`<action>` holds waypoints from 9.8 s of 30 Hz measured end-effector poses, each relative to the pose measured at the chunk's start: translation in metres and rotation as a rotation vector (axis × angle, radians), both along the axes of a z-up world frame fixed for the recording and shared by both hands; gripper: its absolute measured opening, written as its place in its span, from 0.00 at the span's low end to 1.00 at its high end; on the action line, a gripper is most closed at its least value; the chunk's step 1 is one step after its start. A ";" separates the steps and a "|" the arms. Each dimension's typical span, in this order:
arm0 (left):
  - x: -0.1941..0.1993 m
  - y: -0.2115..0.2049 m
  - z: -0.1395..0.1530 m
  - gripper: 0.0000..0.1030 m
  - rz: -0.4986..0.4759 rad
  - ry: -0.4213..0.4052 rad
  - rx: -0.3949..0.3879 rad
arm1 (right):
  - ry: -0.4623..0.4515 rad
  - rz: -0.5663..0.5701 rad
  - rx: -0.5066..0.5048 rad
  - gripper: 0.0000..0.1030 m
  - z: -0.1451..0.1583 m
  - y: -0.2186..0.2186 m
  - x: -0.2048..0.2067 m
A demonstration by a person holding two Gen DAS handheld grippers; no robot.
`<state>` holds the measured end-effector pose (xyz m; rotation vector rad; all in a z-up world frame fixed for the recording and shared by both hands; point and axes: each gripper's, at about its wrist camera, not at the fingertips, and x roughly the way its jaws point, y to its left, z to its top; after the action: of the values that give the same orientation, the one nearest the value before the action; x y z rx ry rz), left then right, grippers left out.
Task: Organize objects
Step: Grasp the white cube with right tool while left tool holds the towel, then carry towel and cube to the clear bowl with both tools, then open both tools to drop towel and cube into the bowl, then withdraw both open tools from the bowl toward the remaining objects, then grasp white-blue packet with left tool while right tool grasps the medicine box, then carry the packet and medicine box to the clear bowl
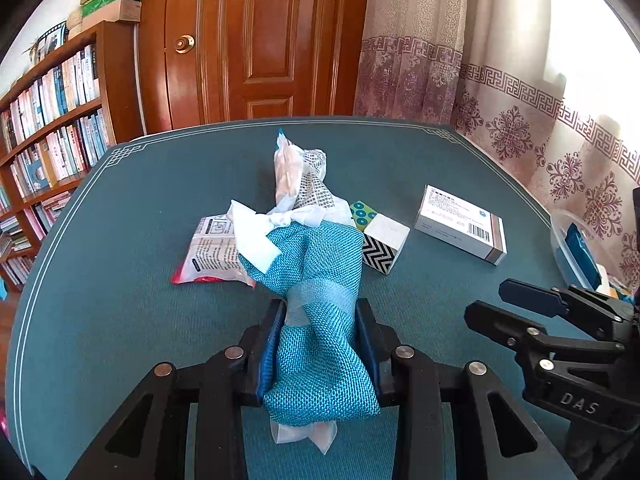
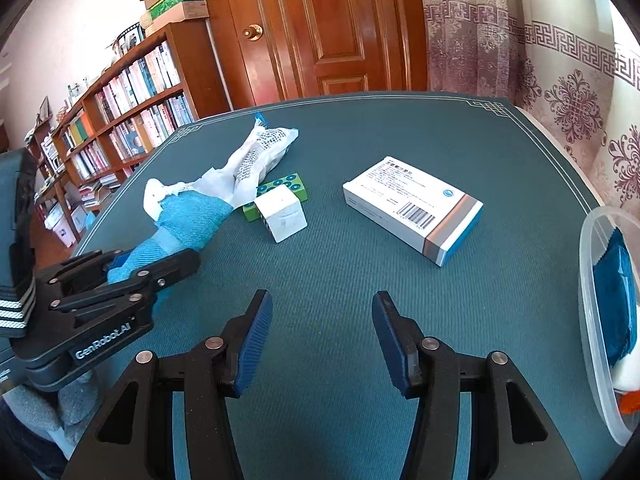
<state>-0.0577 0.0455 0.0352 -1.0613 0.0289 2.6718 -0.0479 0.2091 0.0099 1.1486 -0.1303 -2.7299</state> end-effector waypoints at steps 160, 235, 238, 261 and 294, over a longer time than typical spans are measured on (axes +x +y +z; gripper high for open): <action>0.009 0.329 0.041 0.76 -0.527 0.038 0.014 | 0.154 -0.487 -0.013 0.53 0.016 0.222 0.157; -0.165 0.047 -0.004 0.94 0.217 -0.105 -0.050 | 0.086 -0.148 0.027 0.59 0.029 0.083 0.049; -0.169 0.048 -0.007 0.83 0.197 -0.115 -0.053 | 0.074 -0.134 0.015 0.59 0.030 0.079 0.033; -0.155 0.032 0.014 0.48 0.151 -0.082 0.055 | -0.035 -0.106 -0.046 0.59 0.026 0.068 -0.112; -0.122 0.047 0.054 0.48 0.056 0.005 0.142 | -0.068 -0.068 0.143 0.62 -0.007 0.009 -0.070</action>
<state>-0.1793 0.0929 0.0887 -1.0248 -0.1891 2.6805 -0.1180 0.2184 0.0034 1.2983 0.0176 -2.7992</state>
